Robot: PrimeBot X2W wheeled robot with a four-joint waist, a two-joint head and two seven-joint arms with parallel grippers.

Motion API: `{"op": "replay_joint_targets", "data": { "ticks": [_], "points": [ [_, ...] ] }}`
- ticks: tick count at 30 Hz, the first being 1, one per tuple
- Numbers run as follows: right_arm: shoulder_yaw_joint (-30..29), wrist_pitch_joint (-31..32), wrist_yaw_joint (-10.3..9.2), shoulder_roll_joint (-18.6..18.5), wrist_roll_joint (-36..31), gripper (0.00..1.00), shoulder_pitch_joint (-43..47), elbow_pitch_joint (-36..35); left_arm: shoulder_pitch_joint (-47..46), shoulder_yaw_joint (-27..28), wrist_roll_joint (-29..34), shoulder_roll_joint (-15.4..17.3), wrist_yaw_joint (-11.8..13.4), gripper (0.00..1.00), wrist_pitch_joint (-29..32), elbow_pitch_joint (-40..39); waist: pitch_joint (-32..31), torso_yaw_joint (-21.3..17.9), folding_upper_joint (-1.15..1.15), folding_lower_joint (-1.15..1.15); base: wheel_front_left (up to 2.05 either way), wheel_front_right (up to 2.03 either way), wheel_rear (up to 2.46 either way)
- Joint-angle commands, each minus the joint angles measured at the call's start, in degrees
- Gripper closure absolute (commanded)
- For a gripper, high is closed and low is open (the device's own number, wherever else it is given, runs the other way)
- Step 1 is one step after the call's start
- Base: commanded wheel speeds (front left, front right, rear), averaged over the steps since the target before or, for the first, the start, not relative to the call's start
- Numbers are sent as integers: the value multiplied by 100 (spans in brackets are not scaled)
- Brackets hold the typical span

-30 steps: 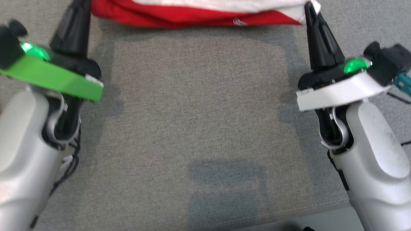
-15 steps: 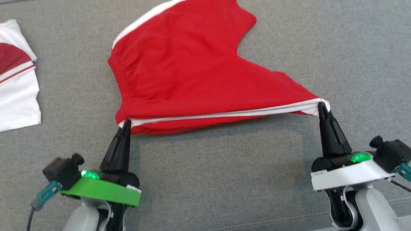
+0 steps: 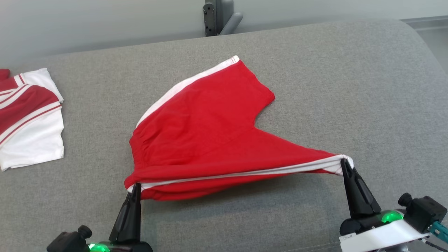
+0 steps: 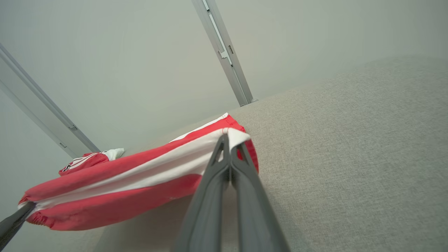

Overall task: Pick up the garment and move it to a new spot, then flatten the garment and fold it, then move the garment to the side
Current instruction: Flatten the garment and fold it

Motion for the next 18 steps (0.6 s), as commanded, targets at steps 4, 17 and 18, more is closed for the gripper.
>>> {"op": "replay_joint_targets", "data": {
  "ticks": [4, 17, 18],
  "points": [
    [53, -16, -4, -121, 47, 100, 343, -118, 364, 52, -19, 54, -7, 100, -20, -192, -223, -57, 37, 1, 0, 0, 0],
    [-204, 206, -5, -43, -225, 100, -530, 631, -346, -149, -440, -145, -8, 100, -20, 516, -56, 245, 37, 1, 0, 0, 0],
    [-238, 233, -5, -31, -235, 100, -684, 734, -494, -185, -445, -189, -8, 100, -20, 637, -31, 302, 37, 1, 0, 0, 0]
  ]
}}
